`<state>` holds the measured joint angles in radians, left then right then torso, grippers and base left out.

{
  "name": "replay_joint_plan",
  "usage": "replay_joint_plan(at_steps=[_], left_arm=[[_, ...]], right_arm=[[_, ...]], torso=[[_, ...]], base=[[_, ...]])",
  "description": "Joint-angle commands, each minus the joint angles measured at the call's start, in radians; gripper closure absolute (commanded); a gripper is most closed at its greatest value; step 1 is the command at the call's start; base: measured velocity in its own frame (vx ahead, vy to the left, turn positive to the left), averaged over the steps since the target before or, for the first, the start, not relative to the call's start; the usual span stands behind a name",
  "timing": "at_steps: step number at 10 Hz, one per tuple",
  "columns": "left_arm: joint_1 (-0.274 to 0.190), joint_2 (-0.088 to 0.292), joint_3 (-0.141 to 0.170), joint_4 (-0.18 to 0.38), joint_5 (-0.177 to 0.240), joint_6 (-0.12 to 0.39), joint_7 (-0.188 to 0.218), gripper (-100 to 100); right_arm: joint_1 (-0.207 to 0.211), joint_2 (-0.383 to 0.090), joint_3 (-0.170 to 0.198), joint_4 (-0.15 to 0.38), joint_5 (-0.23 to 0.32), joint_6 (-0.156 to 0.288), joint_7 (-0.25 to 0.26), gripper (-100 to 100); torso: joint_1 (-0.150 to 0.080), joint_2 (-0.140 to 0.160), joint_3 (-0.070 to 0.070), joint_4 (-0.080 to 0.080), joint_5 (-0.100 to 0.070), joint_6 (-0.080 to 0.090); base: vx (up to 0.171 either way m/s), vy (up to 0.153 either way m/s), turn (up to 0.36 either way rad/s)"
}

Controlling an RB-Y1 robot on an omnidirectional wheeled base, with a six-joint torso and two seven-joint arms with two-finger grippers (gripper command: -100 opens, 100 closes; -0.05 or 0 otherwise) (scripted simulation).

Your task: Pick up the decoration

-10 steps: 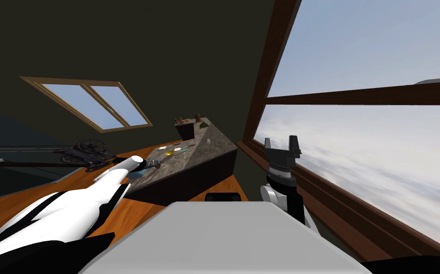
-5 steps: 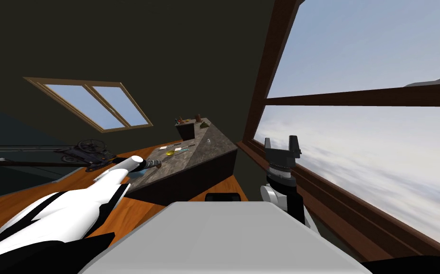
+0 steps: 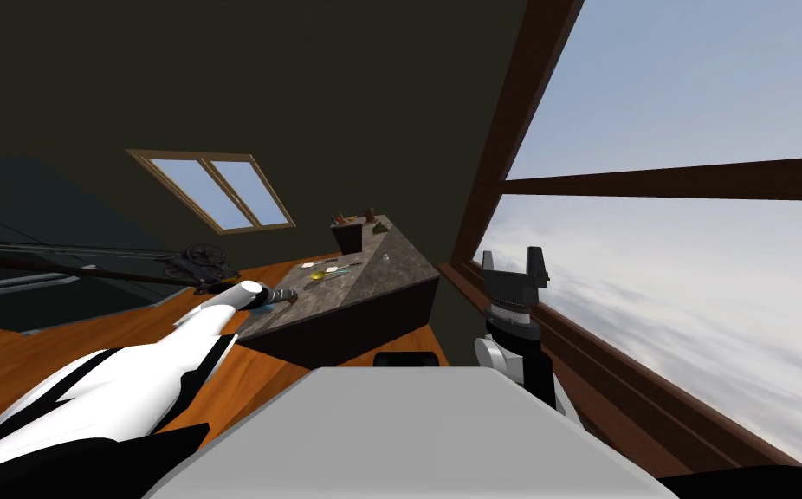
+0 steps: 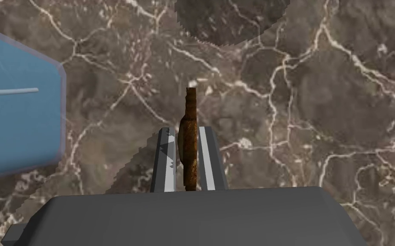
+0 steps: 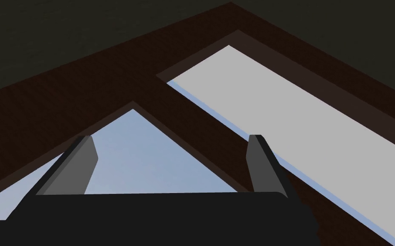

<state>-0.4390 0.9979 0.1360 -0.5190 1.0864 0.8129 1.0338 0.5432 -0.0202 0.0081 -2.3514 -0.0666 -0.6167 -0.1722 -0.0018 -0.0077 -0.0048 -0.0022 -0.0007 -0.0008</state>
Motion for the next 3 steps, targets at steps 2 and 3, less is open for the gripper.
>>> replay_joint_plan(at_steps=[2,3], left_arm=[[0.007,0.004,0.000,-0.025,0.008,0.018,-0.013,100],[0.009,0.005,0.001,-0.028,0.009,0.023,-0.015,0]], right_arm=[[0.000,0.000,0.000,0.000,0.000,0.000,0.000,0],[0.000,0.000,0.000,0.000,0.000,0.000,0.000,0]], torso=[[0.000,-0.001,0.000,0.000,0.000,0.000],[0.002,0.001,0.001,0.000,0.000,0.002]], base=[[0.080,-0.058,0.158],[0.007,-0.007,-0.008]])
